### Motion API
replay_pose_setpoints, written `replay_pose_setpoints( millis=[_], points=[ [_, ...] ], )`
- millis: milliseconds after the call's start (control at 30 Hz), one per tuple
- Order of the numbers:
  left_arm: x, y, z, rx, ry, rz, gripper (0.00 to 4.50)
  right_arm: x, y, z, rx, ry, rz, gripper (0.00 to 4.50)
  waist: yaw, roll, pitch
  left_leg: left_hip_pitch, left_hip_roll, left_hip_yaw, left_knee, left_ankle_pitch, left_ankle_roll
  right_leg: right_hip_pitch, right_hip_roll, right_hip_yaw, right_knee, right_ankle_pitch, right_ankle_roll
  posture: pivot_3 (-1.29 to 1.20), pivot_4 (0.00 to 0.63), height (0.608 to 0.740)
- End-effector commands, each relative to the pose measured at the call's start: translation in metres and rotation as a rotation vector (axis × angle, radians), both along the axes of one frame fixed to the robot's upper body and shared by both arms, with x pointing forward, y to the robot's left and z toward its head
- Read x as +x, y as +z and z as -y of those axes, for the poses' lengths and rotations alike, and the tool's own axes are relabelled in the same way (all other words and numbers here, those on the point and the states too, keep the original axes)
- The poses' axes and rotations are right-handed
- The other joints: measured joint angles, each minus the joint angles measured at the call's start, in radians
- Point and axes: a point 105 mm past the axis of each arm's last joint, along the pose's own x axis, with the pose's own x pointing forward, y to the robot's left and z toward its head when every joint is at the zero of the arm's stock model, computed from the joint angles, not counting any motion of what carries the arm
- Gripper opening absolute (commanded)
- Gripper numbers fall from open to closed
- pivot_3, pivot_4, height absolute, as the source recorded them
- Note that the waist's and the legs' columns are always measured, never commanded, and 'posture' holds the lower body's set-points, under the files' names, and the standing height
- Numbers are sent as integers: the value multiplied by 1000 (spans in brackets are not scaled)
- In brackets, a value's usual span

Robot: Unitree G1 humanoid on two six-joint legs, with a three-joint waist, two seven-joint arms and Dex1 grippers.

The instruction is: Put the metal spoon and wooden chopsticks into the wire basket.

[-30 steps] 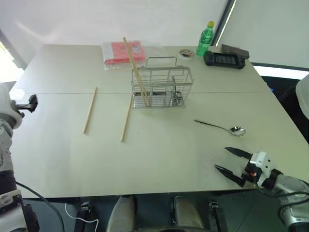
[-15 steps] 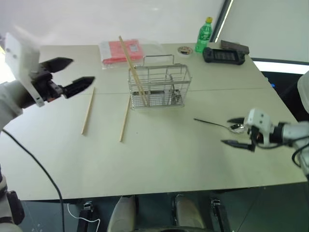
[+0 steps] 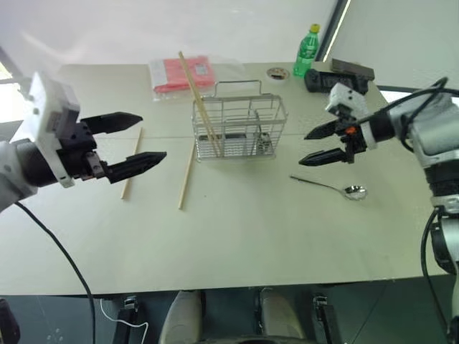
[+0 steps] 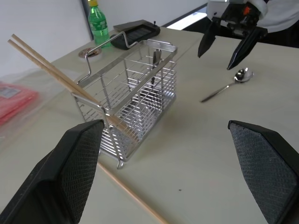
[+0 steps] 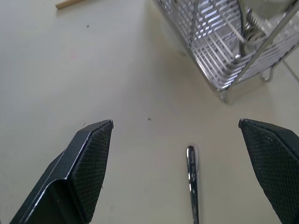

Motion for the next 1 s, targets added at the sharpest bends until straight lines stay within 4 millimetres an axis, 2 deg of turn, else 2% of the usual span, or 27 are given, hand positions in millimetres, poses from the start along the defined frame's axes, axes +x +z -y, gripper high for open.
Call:
replay_pose_setpoints(
  millis=[33, 133, 267, 600, 833, 1000],
  points=[
    [-5, 15, -2, -4, 28, 74, 4500, -6, 9, 1, -19, 15, 38, 4458, -5, 0, 0, 0, 0, 0, 0, 0, 0, 0, 0, 0, 0, 0, 0, 0, 150, 721],
    [-7, 14, -2, -1, 25, 65, 4500, -13, 3, 4, -46, 27, 34, 4458, -8, 0, 0, 2, 1, 0, -1, 0, 0, -1, 1, 0, 2, 1, 2, 0, 150, 721],
    [-12, 12, 1, 9, -10, 46, 4500, -13, -10, 17, -101, -8, 25, 4458, -10, 0, 0, 2, 1, 0, 0, 0, 0, -1, 1, 0, 2, 1, 2, 0, 150, 721],
    [-15, 7, 16, 31, -103, 11, 4500, 8, -54, 55, -181, -155, -61, 4458, -8, 0, 0, 2, 1, 0, 0, 0, 0, 0, 1, 0, 2, 0, 0, 0, 150, 721],
    [-11, 12, 20, 34, -102, 28, 4500, 22, -72, 72, -212, -206, -72, 4458, -15, 0, 0, 2, 1, 1, 0, 1, -1, 0, 1, 0, 2, 1, 2, 0, 150, 721],
    [-11, 15, 20, 40, -92, 37, 4500, 23, -86, 84, -239, -226, -84, 4458, -15, 0, 0, 2, 1, 1, 0, 1, -1, 0, 1, 0, 2, 2, 3, 0, 150, 721]
  ],
)
